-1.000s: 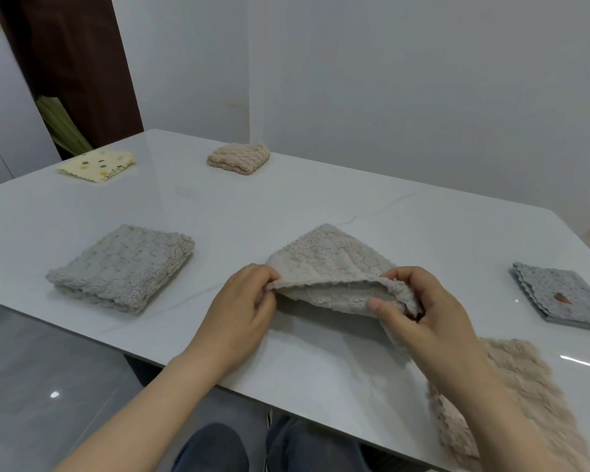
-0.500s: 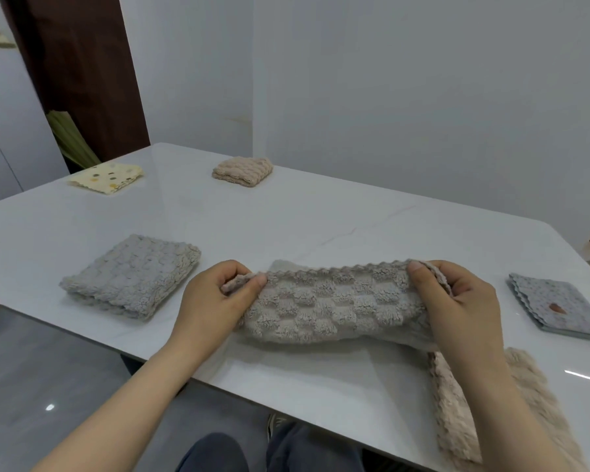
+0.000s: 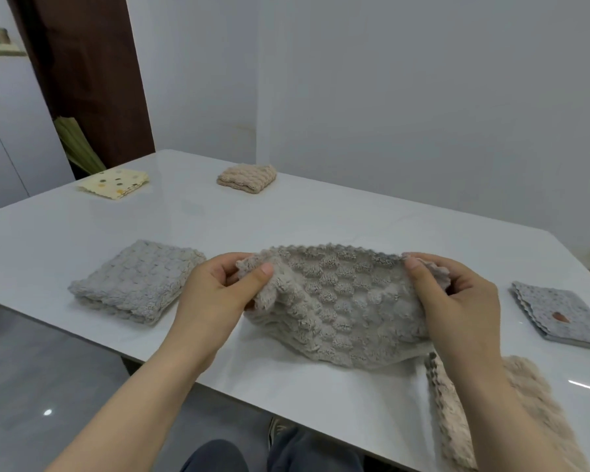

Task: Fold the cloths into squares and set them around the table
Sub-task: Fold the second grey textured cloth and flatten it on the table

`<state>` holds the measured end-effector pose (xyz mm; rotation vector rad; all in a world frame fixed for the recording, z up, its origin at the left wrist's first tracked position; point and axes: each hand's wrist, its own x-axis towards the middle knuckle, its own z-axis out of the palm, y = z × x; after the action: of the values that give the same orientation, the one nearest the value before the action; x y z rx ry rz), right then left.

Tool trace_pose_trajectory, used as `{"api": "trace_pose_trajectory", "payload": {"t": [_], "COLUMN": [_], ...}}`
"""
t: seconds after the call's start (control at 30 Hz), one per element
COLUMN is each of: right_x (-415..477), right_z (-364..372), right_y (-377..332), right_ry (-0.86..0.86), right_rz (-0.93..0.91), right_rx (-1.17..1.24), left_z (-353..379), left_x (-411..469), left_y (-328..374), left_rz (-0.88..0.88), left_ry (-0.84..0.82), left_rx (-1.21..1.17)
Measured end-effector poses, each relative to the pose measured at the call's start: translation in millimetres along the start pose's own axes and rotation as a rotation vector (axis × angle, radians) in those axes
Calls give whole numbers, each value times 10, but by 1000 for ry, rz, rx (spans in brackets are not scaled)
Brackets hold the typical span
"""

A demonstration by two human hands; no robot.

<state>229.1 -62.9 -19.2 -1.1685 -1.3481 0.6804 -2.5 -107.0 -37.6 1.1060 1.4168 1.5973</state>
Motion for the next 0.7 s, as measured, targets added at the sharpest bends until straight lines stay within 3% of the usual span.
{"api": "trace_pose_trajectory", "payload": {"t": [0.3,0.5,0.7], "right_x": [-99,-107,-96], "right_z": [33,21,-35], "right_y": [-195,-226,-240], "right_ry": [-256,-446,-676], "right_rz": [-13,-74,37], "right_rx": [87,-3,-8], "left_z": [95,137,123], "left_x": [-155,-245,-317], "left_y": [-9,-38,4], "left_rz": [30,34,42], "left_ry": [8,0,39], "left_rx": [-52,-21,-56]}}
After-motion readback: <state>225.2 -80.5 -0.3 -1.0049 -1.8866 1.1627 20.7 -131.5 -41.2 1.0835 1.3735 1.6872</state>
